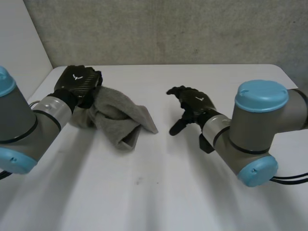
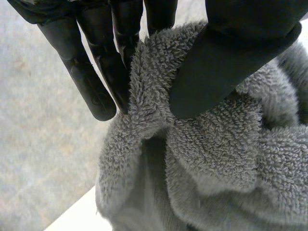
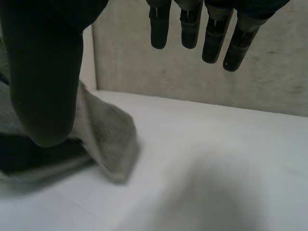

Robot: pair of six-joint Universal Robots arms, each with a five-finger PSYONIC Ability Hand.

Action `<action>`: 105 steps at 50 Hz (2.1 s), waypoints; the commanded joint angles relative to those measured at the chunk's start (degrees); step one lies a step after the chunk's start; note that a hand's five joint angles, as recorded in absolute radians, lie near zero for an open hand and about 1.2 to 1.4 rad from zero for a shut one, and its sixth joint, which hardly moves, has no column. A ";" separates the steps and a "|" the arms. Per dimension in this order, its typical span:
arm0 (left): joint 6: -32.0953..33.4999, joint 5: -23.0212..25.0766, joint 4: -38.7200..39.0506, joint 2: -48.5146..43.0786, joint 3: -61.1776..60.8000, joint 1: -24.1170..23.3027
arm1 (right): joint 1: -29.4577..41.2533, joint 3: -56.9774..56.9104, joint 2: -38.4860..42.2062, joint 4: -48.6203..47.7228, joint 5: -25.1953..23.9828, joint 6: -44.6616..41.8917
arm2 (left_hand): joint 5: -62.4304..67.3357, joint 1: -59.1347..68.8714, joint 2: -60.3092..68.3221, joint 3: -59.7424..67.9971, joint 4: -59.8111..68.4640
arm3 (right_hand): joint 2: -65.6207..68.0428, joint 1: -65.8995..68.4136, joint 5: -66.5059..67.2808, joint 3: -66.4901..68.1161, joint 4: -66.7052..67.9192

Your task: Fold the towel.

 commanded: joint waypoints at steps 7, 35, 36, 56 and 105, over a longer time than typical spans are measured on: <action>0.06 -0.25 -0.29 12.18 -8.14 -4.31 | 8.23 -8.32 8.52 -0.15 -3.19 5.93 | 12.57 14.85 10.88 10.98 10.20 | -2.87 -1.98 -2.75 -2.25 -3.32; -0.82 -6.67 0.33 4.72 -8.68 -16.18 | 1.90 1.62 -8.79 -2.62 4.72 -32.39 | 12.57 14.85 10.88 10.98 10.20 | 67.13 68.02 67.25 67.75 66.68; -0.82 -9.02 0.42 3.85 -8.94 -18.18 | 1.90 3.01 -9.06 -0.35 4.72 -35.35 | 12.57 14.85 10.88 10.98 10.20 | 67.13 68.02 67.25 67.75 66.68; -10.57 -15.89 0.59 1.03 -12.37 -26.64 | -5.57 18.93 -10.99 8.37 4.81 -46.10 | -27.44 -25.16 -29.13 -29.03 -29.81 | 22.95 23.84 23.07 23.57 22.50; 7.09 8.10 -5.30 -15.32 2.40 -0.36 | -17.70 27.46 -16.79 2.57 -5.83 -33.27 | -30.15 -27.86 -31.83 -31.73 -32.51 | 67.13 68.02 67.25 67.75 66.68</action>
